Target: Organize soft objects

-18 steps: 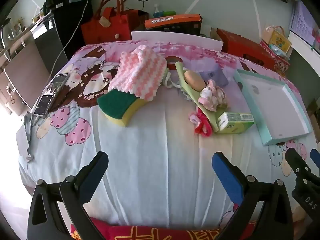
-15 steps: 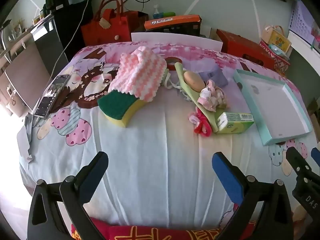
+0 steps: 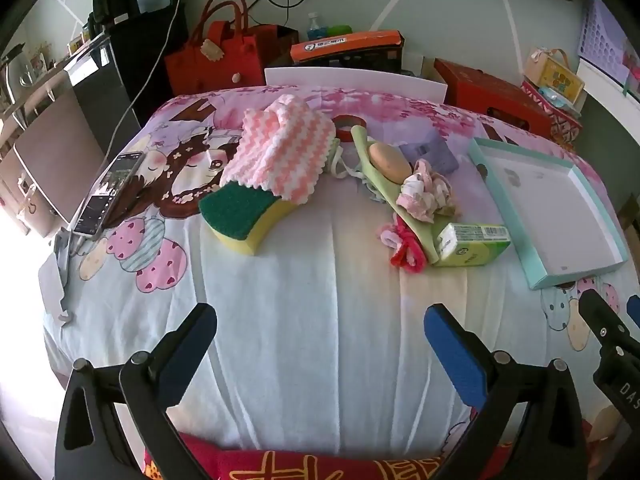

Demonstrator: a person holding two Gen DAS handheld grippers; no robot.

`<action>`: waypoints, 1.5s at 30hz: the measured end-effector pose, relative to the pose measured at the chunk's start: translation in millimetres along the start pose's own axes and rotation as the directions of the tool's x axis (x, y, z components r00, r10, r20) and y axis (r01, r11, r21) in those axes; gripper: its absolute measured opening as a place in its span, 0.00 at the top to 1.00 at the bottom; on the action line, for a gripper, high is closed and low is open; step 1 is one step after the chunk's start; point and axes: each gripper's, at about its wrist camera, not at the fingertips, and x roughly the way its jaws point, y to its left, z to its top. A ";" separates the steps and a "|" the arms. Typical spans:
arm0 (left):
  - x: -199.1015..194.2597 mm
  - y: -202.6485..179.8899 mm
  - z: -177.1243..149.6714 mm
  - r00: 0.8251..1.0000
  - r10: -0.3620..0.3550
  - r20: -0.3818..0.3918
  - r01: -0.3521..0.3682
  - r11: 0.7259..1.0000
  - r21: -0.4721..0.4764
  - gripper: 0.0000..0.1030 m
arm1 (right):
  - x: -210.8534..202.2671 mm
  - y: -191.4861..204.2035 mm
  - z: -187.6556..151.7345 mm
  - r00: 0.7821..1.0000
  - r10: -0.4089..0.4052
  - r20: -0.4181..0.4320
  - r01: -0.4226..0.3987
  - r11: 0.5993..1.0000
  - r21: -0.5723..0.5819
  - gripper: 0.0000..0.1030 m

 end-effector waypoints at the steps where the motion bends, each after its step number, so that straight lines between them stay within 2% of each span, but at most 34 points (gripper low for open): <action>1: -0.2 0.4 -0.1 1.000 0.001 0.000 -0.001 1.000 0.001 0.00 | -0.3 -0.1 -0.2 1.000 0.000 0.001 0.000 1.000 -0.001 0.00; 45: 4.9 -2.5 -1.3 1.000 0.019 -0.022 -0.019 1.000 0.002 0.00 | 0.1 -1.1 -0.6 1.000 -0.014 -0.007 0.014 1.000 0.006 0.00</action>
